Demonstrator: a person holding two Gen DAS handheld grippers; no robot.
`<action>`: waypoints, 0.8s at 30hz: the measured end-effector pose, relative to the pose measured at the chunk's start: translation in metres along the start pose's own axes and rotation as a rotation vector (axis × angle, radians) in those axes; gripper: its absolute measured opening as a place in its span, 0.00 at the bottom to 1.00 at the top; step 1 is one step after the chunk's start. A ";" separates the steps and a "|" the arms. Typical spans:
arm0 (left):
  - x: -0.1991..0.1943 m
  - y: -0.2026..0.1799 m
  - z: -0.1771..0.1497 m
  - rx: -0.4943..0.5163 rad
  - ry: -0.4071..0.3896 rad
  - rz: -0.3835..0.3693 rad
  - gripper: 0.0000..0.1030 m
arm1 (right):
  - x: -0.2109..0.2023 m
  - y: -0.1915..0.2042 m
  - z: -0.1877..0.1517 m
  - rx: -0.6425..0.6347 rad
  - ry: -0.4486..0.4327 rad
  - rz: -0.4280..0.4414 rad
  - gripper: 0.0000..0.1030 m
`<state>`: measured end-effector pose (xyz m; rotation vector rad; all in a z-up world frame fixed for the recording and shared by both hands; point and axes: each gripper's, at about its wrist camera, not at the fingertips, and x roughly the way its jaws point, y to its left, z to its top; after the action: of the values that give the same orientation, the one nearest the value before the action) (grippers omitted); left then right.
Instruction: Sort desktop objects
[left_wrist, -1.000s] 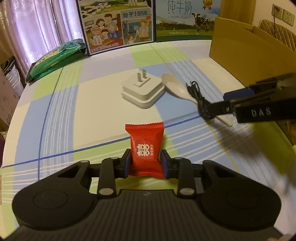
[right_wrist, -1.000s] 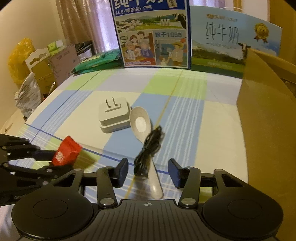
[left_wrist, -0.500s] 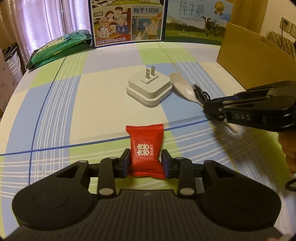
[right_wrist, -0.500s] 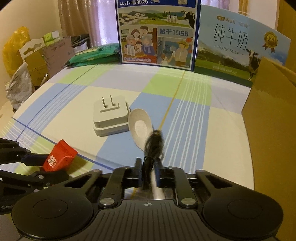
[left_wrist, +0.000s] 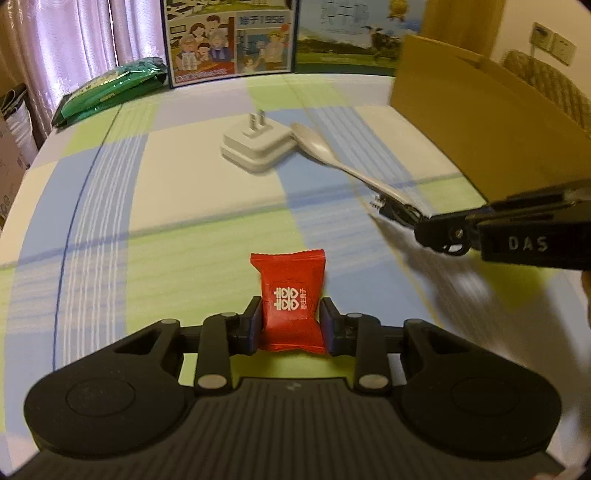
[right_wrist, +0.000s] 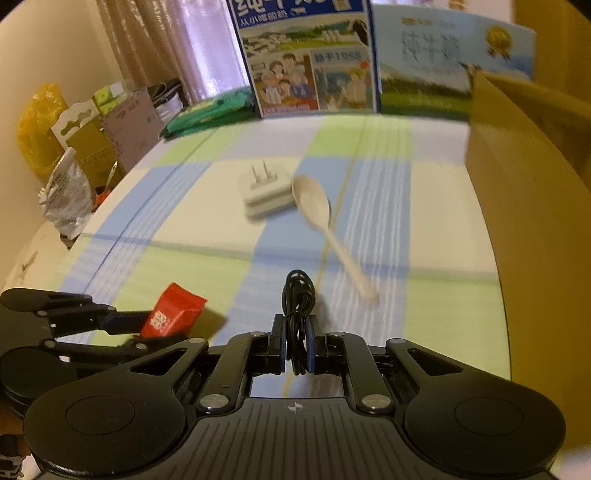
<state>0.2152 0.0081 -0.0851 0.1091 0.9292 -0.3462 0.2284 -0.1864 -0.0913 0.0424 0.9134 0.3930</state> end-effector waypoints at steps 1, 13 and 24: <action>-0.005 -0.004 -0.008 -0.003 0.003 -0.003 0.26 | -0.005 0.001 -0.008 0.005 0.004 -0.004 0.07; -0.010 -0.016 -0.028 -0.033 -0.015 0.002 0.28 | -0.025 0.004 -0.068 0.052 -0.030 -0.099 0.08; -0.008 -0.019 -0.027 -0.024 -0.022 -0.004 0.34 | -0.015 0.015 -0.069 -0.025 -0.072 -0.161 0.10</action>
<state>0.1839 -0.0016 -0.0939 0.0809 0.9120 -0.3391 0.1622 -0.1866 -0.1190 -0.0394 0.8339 0.2514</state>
